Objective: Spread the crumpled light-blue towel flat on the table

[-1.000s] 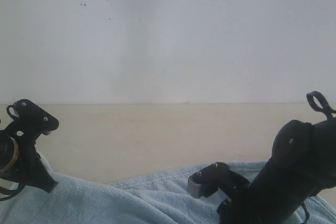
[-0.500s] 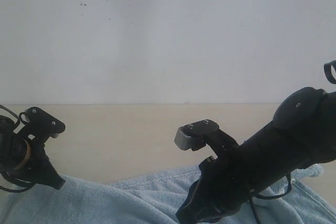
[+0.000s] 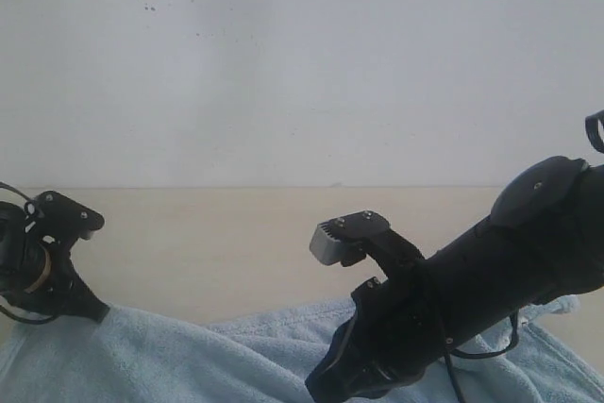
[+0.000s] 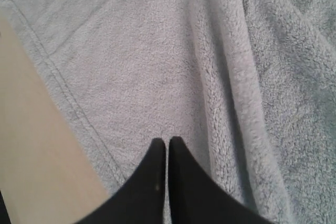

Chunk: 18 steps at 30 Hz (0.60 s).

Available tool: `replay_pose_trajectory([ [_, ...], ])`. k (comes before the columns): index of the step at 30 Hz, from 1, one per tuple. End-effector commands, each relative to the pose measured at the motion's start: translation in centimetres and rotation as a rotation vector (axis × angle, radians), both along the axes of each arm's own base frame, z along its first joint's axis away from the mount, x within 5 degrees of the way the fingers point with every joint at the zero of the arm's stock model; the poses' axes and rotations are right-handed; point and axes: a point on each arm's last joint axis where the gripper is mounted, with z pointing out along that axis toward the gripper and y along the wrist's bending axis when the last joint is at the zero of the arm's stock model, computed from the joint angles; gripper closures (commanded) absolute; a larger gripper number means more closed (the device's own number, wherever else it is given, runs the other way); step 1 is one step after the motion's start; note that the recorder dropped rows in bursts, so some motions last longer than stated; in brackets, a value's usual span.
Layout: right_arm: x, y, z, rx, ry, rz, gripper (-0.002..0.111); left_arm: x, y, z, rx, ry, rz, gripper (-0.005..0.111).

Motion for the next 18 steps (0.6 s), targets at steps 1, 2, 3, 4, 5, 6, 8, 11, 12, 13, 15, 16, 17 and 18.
replay_pose_trajectory([
  [1,-0.1,0.1,0.4,0.014,-0.011,0.015,0.106,1.4,1.7,0.4,-0.034,-0.049,0.127,0.103],
  [2,-0.1,0.1,0.4,0.014,-0.011,0.015,0.106,1.7,2.1,0.8,-0.04,-0.067,0.162,0.103],
  [3,-0.1,0.1,0.4,0.015,-0.008,0.018,0.106,1.8,2.3,1.1,-0.069,-0.084,0.209,0.103],
  [4,-0.1,0.1,0.4,0.015,-0.008,0.018,0.106,1.8,2.4,1.3,-0.092,-0.095,0.223,0.103],
  [5,-0.1,0.1,0.4,0.015,-0.008,0.018,0.106,1.9,2.4,1.5,-0.119,-0.103,0.23,0.103],
  [6,-0.1,0.1,0.4,0.015,-0.008,0.018,0.106,1.9,2.0,1.6,-0.158,-0.107,0.216,0.103],
  [8,0.0,0.1,0.4,0.013,-0.015,0.012,0.106,1.9,1.4,1.7,-0.215,-0.112,0.175,0.103],
  [11,0.3,0.0,0.4,0.004,-0.041,-0.013,0.106,2.1,0.4,2.3,-0.337,-0.135,0.144,0.103],
  [12,0.5,0.0,0.4,0.0,-0.054,-0.025,0.106,2.2,0.3,2.5,-0.352,-0.141,0.137,0.103],
  [13,0.7,0.0,0.4,-0.004,-0.069,-0.042,0.106,2.2,0.2,2.5,-0.354,-0.141,0.136,0.103],
  [15,1.1,-0.1,0.3,-0.014,-0.1,-0.074,0.106,2.1,0.2,2.4,-0.354,-0.137,0.139,0.103],
  [16,1.3,-0.2,0.2,-0.022,-0.115,-0.088,0.106,2.0,0.3,2.4,-0.354,-0.135,0.139,0.103],
  [17,1.6,-0.2,-0.1,-0.03,-0.123,-0.101,0.106,2.0,0.3,2.4,-0.349,-0.135,0.143,0.103],
  [18,1.8,-0.2,-0.3,-0.037,-0.127,-0.109,0.106,2.0,0.3,2.3,-0.349,-0.133,0.143,0.103],
])
